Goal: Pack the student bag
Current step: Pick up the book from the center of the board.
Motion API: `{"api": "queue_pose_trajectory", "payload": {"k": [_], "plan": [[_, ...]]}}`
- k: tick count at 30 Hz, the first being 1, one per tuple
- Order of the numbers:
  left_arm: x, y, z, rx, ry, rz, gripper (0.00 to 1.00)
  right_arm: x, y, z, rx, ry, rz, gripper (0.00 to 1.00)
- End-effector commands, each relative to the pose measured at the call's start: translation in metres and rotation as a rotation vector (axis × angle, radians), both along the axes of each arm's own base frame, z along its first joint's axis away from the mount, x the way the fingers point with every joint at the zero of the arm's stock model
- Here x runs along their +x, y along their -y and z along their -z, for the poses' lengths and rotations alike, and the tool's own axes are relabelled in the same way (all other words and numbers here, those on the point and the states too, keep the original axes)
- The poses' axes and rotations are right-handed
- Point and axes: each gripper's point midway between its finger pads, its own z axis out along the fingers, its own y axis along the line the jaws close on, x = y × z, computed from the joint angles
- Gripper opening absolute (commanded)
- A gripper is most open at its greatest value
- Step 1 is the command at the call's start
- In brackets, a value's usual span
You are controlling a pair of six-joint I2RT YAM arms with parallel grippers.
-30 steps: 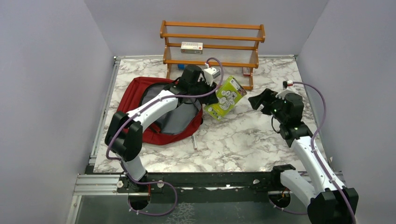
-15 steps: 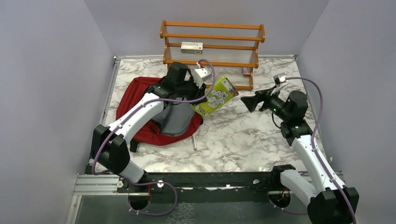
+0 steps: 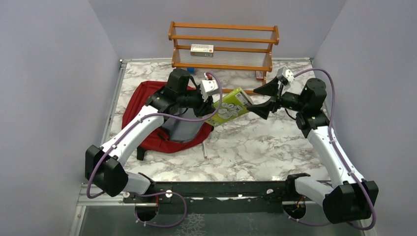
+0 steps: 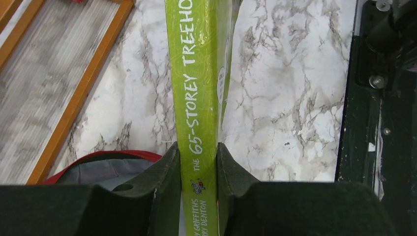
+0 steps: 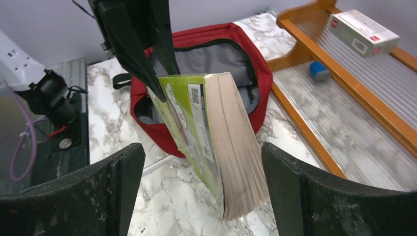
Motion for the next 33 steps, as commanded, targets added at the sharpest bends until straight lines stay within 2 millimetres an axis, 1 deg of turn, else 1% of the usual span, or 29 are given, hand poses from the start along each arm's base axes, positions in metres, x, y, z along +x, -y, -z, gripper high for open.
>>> {"api": "queue_pose_trajectory", "payload": {"k": [1, 5, 9, 14, 18, 20, 22, 27, 33], "plan": [[-0.020, 0.008, -0.034, -0.091, 0.113, 0.138, 0.00, -0.018, -0.014, -0.018, -0.007, 0.083, -0.181, 0.92], [-0.030, 0.010, -0.034, -0.094, 0.097, 0.186, 0.00, -0.015, -0.019, -0.019, -0.023, 0.097, -0.205, 0.92], [-0.036, 0.017, -0.027, -0.080, 0.086, 0.227, 0.00, -0.013, -0.030, -0.014, -0.044, 0.092, -0.249, 0.92], [-0.043, 0.025, -0.023, -0.050, 0.073, 0.274, 0.00, -0.013, -0.049, 0.011, -0.116, 0.014, -0.288, 0.91], [-0.044, 0.023, -0.024, -0.042, 0.084, 0.271, 0.00, -0.016, -0.052, 0.029, -0.140, -0.045, -0.309, 0.83], [-0.042, 0.021, -0.022, -0.029, 0.096, 0.258, 0.00, -0.019, -0.052, 0.034, -0.145, -0.061, -0.320, 0.79], [-0.039, 0.019, -0.020, -0.016, 0.103, 0.240, 0.00, -0.025, -0.053, 0.036, -0.139, -0.074, -0.338, 0.77], [-0.035, 0.015, -0.025, -0.003, 0.134, 0.211, 0.00, -0.037, -0.057, 0.041, -0.144, -0.106, -0.377, 0.70], [-0.032, 0.013, -0.036, -0.016, 0.151, 0.192, 0.00, -0.035, -0.064, 0.054, -0.180, -0.131, -0.391, 0.62]]}}
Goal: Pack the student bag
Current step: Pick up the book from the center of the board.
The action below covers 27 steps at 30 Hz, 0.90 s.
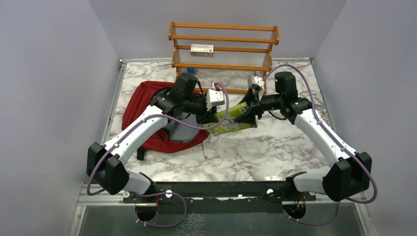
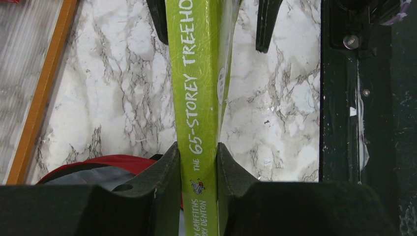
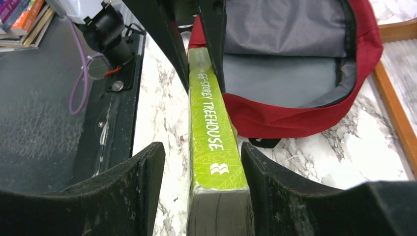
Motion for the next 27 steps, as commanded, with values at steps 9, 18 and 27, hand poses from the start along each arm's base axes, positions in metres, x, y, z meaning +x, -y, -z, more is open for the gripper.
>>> {"api": "queue_pose_trajectory", "payload": {"k": [9, 18, 27], "plan": [[0.011, -0.004, -0.067, -0.116, 0.173, -0.020, 0.00, -0.001, -0.008, 0.013, -0.047, -0.011, -0.021, 0.50], [0.014, -0.010, -0.066, -0.097, 0.195, -0.049, 0.00, -0.002, -0.008, 0.013, -0.047, -0.009, -0.024, 0.33], [0.028, -0.018, -0.065, -0.092, 0.235, -0.156, 0.12, -0.007, -0.009, 0.000, -0.013, 0.010, -0.043, 0.01]]}}
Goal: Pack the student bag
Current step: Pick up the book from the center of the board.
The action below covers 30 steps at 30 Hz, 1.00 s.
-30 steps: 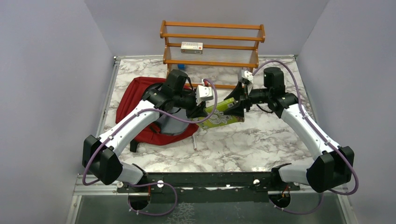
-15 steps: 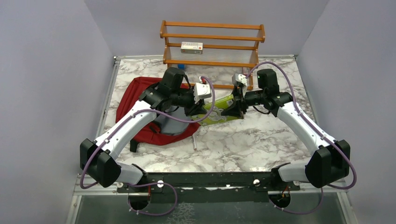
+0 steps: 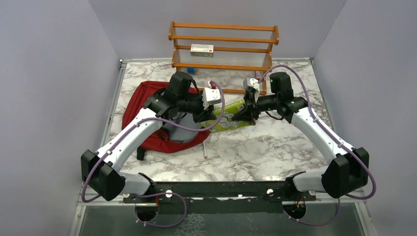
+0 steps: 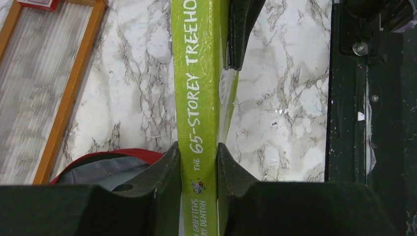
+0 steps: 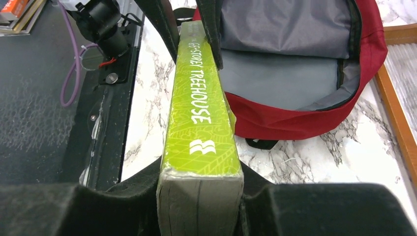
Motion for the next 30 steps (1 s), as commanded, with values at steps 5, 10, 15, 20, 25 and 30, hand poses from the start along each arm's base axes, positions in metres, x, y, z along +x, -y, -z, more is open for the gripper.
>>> {"api": "queue_pose_trajectory", "payload": {"k": [5, 10, 15, 20, 25, 30], "plan": [[0.041, -0.014, -0.042, -0.079, 0.197, -0.230, 0.52, -0.003, -0.004, -0.030, 0.067, -0.030, 0.043, 0.00], [0.069, -0.037, -0.043, -0.078, 0.242, -0.465, 0.65, 0.020, -0.001, -0.042, 0.112, -0.065, 0.243, 0.00], [0.087, -0.064, -0.038, -0.098, 0.262, -0.673, 0.76, 0.056, 0.012, -0.052, 0.160, -0.172, 0.538, 0.01], [0.117, -0.102, -0.003, 0.052, 0.236, -0.938, 0.77, 0.074, 0.030, -0.054, 0.213, -0.248, 0.759, 0.01], [0.132, -0.141, 0.054, 0.293, 0.208, -1.121, 0.77, 0.079, 0.041, -0.053, 0.221, -0.260, 0.846, 0.00], [0.138, -0.161, 0.097, 0.477, 0.174, -1.192, 0.77, 0.079, 0.043, -0.047, 0.182, -0.269, 0.859, 0.01]]}}
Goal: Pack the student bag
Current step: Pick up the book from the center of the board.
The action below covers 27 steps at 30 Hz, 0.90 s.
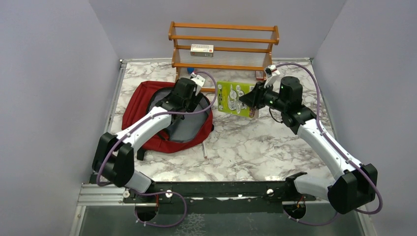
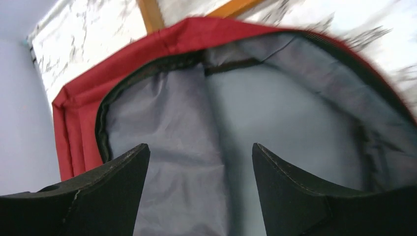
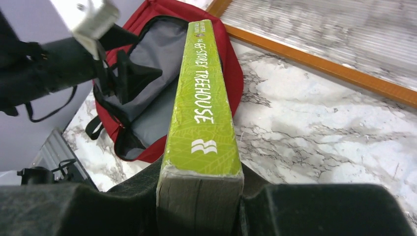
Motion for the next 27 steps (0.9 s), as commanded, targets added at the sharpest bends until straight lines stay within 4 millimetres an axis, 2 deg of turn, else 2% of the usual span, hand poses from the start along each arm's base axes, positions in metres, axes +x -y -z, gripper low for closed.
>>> {"api": "queue_pose_trajectory", "payload": {"k": [1, 9, 16, 24, 27], "plan": [[0.004, -0.037, 0.029, 0.155, -0.055, -0.178, 0.77, 0.007, 0.005, -0.028, 0.031, 0.072, 0.054, 0.01], [0.004, -0.046, 0.070, 0.278, -0.153, -0.193, 0.77, 0.008, 0.007, -0.022, 0.014, 0.062, 0.058, 0.01], [0.002, -0.055, 0.093, 0.358, -0.204, -0.219, 0.75, 0.007, 0.005, -0.020, 0.016, 0.051, 0.049, 0.00], [0.002, -0.059, 0.102, 0.401, -0.227, -0.229, 0.61, 0.009, 0.008, -0.024, 0.023, 0.059, 0.079, 0.00], [0.002, -0.059, 0.103, 0.399, -0.231, -0.224, 0.50, 0.007, 0.008, -0.024, 0.030, 0.056, 0.075, 0.00]]}}
